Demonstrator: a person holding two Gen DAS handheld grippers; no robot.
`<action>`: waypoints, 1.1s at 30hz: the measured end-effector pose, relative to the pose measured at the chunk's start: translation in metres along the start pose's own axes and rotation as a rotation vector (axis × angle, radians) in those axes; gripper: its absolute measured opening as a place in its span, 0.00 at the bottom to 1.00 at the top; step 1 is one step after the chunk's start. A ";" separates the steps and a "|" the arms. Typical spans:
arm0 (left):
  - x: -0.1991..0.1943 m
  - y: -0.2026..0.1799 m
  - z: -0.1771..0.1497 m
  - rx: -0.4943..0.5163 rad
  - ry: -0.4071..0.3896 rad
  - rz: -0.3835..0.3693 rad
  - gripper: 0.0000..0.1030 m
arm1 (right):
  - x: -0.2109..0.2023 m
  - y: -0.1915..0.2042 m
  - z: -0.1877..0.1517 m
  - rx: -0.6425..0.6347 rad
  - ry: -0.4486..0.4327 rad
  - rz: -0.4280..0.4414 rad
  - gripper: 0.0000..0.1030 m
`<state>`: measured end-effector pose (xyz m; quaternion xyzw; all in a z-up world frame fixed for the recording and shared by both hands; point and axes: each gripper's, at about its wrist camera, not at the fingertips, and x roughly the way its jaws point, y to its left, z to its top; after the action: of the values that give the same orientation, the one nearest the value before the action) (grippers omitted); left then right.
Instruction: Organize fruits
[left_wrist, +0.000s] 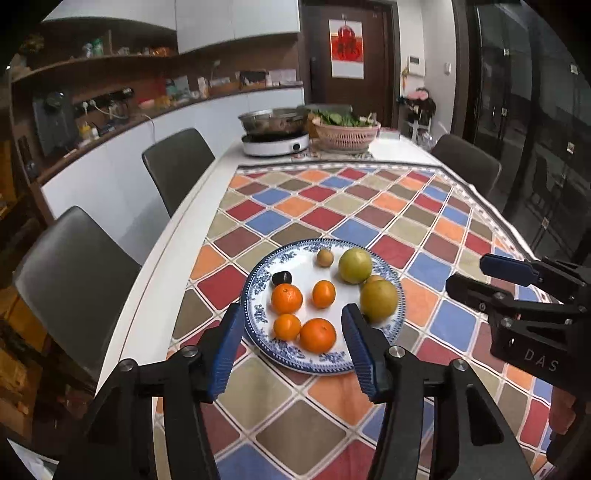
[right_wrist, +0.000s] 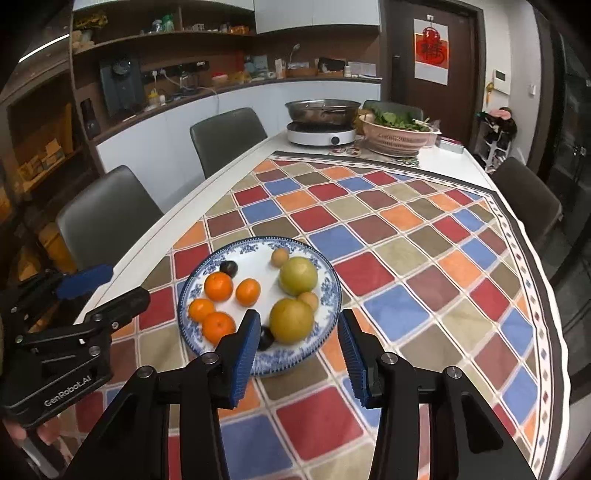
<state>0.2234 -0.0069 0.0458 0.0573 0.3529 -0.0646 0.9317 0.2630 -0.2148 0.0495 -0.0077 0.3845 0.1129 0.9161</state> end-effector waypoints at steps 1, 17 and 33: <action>-0.005 -0.001 -0.002 -0.004 -0.009 0.002 0.53 | -0.005 0.000 -0.003 0.003 -0.009 -0.003 0.54; -0.082 -0.011 -0.054 -0.020 -0.126 0.069 0.92 | -0.099 0.010 -0.073 0.055 -0.173 -0.128 0.82; -0.112 -0.023 -0.085 -0.030 -0.153 0.063 0.98 | -0.129 0.013 -0.117 0.052 -0.223 -0.162 0.82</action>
<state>0.0813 -0.0080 0.0550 0.0490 0.2798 -0.0342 0.9582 0.0910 -0.2398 0.0591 -0.0023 0.2814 0.0288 0.9592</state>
